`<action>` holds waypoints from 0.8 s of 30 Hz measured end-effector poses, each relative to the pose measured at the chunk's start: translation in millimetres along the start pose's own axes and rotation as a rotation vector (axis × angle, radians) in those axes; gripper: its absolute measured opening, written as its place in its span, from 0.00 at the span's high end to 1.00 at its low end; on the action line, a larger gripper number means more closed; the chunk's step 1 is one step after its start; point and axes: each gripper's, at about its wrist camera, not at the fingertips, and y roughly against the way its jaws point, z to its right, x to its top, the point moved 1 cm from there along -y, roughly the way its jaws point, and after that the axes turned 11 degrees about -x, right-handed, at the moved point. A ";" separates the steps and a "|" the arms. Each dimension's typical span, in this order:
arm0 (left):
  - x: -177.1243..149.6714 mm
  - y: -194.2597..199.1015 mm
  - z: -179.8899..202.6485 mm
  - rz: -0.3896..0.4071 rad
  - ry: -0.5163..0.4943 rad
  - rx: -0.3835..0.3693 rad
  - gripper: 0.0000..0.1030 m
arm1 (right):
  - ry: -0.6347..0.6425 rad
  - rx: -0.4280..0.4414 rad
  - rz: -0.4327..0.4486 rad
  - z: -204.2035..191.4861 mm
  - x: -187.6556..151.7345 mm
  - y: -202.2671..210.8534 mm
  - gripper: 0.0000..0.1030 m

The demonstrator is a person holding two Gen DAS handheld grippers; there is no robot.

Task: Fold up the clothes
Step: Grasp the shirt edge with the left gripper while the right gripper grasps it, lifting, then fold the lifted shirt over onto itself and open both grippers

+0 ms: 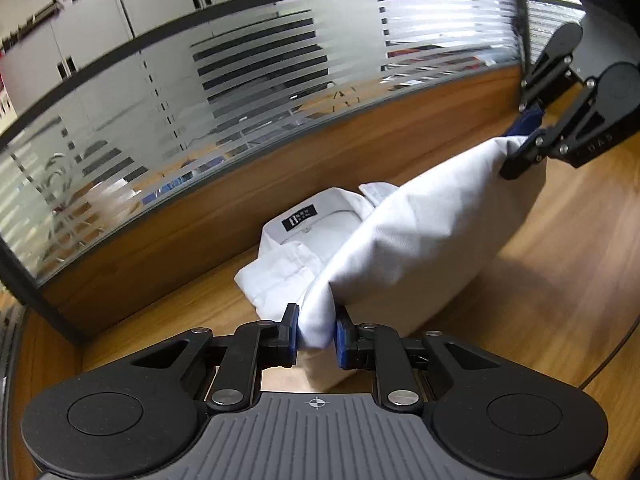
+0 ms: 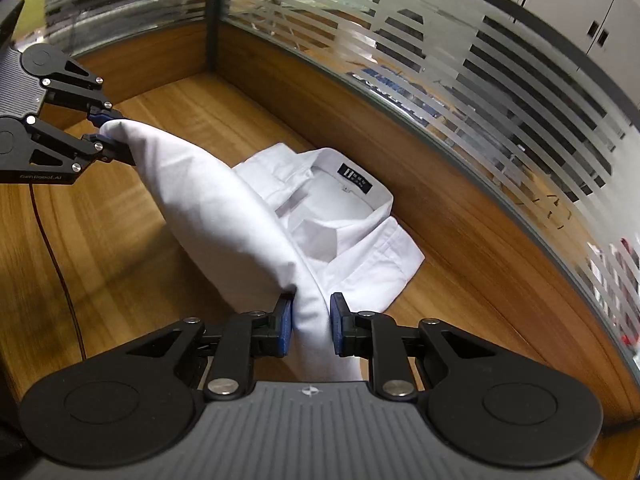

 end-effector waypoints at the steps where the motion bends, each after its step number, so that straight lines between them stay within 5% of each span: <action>1: 6.7 -5.1 -7.8 -0.006 0.016 -0.007 0.81 | -0.006 0.010 -0.005 7.6 6.2 -6.2 0.79; 11: 59.3 -79.3 -89.5 -0.032 0.201 -0.030 0.81 | -0.045 0.053 -0.007 71.7 68.2 -96.5 0.81; 19: 52.5 -165.3 -123.8 -0.125 0.288 -0.014 0.78 | -0.047 0.018 -0.023 78.9 79.2 -195.7 0.79; 24: 39.5 -185.0 -125.8 -0.127 0.345 0.016 0.68 | -0.069 -0.042 0.008 69.4 65.0 -218.0 0.64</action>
